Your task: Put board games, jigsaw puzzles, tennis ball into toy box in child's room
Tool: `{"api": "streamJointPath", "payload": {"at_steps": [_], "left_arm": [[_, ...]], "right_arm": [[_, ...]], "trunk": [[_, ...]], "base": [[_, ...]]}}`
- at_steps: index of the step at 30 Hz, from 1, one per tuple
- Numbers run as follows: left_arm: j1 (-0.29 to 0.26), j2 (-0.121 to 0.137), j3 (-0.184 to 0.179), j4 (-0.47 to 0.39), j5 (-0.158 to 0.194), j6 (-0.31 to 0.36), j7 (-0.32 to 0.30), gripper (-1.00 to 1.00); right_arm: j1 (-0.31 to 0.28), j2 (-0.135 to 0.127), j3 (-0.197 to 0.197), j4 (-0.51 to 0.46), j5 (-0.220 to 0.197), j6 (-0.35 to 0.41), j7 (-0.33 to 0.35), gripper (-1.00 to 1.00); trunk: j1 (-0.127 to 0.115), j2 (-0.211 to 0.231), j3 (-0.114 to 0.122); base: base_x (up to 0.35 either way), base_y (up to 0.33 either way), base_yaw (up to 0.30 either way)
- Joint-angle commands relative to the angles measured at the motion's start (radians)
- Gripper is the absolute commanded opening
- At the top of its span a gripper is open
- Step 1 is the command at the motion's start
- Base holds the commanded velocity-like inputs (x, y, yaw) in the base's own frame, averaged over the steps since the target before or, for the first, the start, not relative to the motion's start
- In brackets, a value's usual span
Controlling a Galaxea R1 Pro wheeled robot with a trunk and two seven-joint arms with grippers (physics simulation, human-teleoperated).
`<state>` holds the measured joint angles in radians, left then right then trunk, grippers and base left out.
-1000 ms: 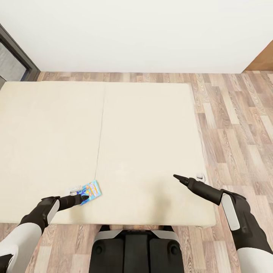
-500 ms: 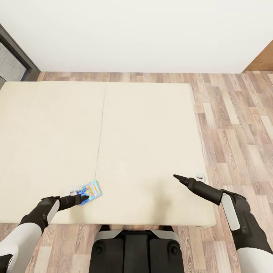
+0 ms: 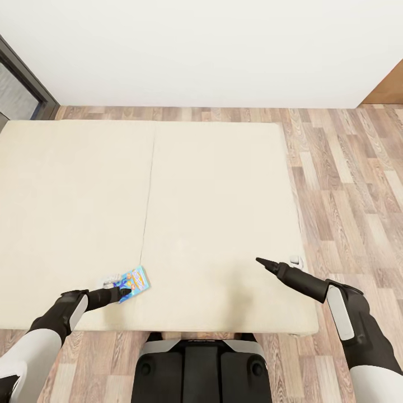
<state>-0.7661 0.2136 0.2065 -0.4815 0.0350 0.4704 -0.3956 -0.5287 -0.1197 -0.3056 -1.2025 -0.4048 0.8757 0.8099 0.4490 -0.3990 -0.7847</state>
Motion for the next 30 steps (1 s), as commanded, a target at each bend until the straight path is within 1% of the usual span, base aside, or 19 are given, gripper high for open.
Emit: {"api": "streamJointPath", "payload": {"at_steps": [1,13,30], "left_arm": [[0.001,-0.032,0.007,-0.001,-0.001,0.007,-0.005,1.00],[0.001,-0.031,0.008,-0.003,0.001,0.007,-0.005,1.00],[0.001,-0.032,0.010,-0.003,0.003,0.009,-0.002,1.00]], "right_arm": [[0.000,0.000,-0.001,-0.001,0.000,0.005,0.003,1.00],[0.000,0.000,-0.001,-0.005,0.000,0.005,0.003,1.00],[0.000,0.002,0.000,-0.002,0.001,0.004,0.002,1.00]], "trunk": [[0.001,-0.001,-0.001],[0.001,-0.001,0.012],[0.001,-0.001,0.013]], "base": [[0.000,0.000,0.000],[0.000,0.000,0.010],[0.000,0.000,0.002]]}}
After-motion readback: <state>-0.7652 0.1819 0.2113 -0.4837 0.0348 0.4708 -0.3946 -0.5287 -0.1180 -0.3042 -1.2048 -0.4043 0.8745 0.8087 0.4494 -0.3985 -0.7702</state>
